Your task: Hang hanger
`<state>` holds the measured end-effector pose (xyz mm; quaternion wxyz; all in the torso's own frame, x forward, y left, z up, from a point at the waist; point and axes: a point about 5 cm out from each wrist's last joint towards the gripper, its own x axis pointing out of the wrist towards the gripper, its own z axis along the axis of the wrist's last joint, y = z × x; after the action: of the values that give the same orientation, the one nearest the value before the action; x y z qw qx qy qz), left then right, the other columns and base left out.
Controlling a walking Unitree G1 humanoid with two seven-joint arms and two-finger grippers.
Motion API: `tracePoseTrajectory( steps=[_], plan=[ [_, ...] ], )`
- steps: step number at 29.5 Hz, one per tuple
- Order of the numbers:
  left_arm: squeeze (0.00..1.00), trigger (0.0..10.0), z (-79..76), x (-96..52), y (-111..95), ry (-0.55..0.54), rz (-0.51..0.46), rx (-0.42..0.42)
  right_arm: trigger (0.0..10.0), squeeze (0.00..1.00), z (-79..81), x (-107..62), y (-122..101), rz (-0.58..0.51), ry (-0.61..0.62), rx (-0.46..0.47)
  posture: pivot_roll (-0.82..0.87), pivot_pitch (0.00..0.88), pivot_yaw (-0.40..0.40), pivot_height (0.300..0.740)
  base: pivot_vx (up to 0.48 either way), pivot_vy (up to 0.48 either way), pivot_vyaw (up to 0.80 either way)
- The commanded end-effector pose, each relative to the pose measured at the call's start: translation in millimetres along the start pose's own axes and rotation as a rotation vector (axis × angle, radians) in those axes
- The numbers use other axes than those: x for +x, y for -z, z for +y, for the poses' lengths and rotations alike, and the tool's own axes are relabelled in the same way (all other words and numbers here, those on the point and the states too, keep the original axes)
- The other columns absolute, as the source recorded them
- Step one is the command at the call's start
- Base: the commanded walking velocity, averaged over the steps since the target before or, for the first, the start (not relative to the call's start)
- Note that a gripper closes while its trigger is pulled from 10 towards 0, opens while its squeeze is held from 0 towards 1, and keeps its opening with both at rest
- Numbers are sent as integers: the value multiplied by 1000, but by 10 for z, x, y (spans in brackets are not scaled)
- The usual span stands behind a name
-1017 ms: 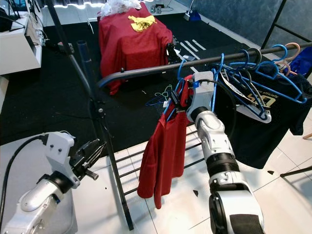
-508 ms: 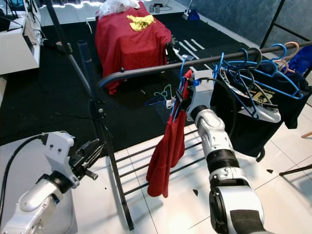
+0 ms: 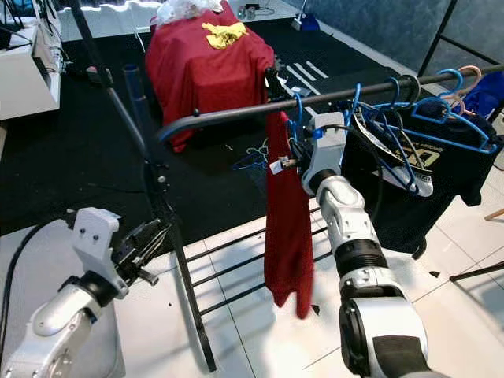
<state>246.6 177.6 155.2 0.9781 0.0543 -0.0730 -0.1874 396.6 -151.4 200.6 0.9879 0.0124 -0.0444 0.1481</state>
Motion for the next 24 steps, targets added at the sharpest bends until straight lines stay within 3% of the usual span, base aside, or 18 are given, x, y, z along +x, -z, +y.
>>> tracePoseTrajectory(
  steps=[1,7,8,9,10,11,12,15,16,18,19,22,23,24],
  plan=[
    [0,10000,-19,16,50,-1,16,-15,0,0,4,-33,52,2,1,7,-12,86,-57,740,0,0,0],
    [0,10000,-20,45,46,-5,11,-19,0,0,22,-49,54,-8,-4,5,-13,79,-55,740,0,0,0],
    [0,10000,-18,59,45,-5,9,-18,1922,0,36,-53,73,-2,-10,-3,-17,74,-52,740,0,0,0],
    [0,10000,-18,59,45,-5,9,-18,1922,0,36,-53,73,-2,-10,-3,-17,74,-52,740,0,0,0],
    [0,10000,-14,79,45,-5,8,-17,9373,0,42,-51,85,4,-8,-14,-18,68,-48,740,0,0,0],
    [0,10000,-14,79,45,-5,8,-17,9373,0,42,-51,85,4,-8,-14,-18,68,-48,740,0,0,0],
    [0,10000,-9,100,45,-3,8,-14,10000,0,37,-45,84,6,-2,-16,-20,66,-45,740,0,0,0],
    [0,10000,-2,120,47,-4,10,-10,10000,0,24,-36,73,5,5,-15,-20,63,-43,740,0,0,0],
    [0,10000,7,137,49,-4,12,-6,10000,569,-3,-25,57,6,18,-9,-20,60,-40,740,0,0,0],
    [0,10000,7,137,49,-4,12,-6,10000,569,-3,-25,57,6,18,-9,-20,60,-40,740,0,0,0],
    [0,10000,14,148,49,-5,13,-1,10000,1000,-24,-15,43,7,25,-4,-19,58,-40,740,0,0,0],
    [0,10000,24,158,51,-7,13,3,10000,1000,-50,-6,31,13,37,-7,-19,53,-39,740,0,0,0],
    [0,10000,34,164,52,-9,13,5,10000,914,-65,2,20,18,41,-7,-19,50,-40,740,0,0,0],
    [0,10000,34,164,52,-9,13,5,10000,914,-65,2,20,18,41,-7,-19,50,-40,740,0,0,0]
  ],
)
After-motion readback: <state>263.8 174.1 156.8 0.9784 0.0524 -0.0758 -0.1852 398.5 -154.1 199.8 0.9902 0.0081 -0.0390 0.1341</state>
